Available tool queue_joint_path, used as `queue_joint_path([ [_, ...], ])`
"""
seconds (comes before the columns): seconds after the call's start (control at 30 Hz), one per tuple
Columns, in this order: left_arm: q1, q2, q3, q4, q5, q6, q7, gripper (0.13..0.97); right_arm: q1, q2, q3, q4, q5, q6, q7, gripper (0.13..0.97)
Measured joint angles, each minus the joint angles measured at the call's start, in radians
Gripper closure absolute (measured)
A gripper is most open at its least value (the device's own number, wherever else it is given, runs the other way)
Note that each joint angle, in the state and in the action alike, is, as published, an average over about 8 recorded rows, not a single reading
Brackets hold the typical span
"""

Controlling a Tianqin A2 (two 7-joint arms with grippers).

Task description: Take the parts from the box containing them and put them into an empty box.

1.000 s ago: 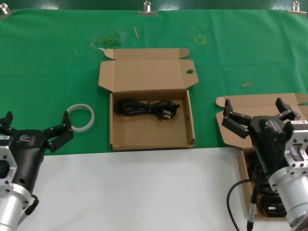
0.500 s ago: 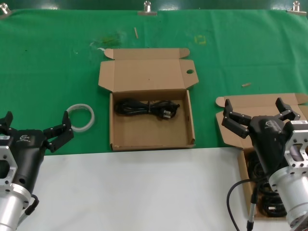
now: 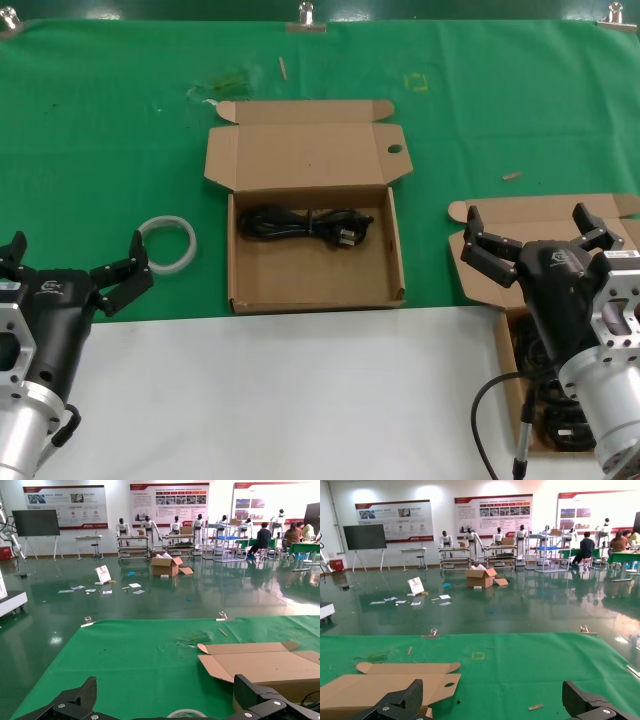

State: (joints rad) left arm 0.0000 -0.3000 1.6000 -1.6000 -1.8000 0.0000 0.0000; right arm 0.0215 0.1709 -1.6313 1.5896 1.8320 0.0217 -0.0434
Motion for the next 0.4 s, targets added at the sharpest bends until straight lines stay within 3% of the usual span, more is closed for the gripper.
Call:
queue_joint_path([
  [0.4, 0.000, 0.000, 0.000, 0.000, 0.000, 0.000, 0.000, 0.132, 0.000, 0.000, 0.000, 0.000, 0.000, 0.000, 0.000, 0.129],
])
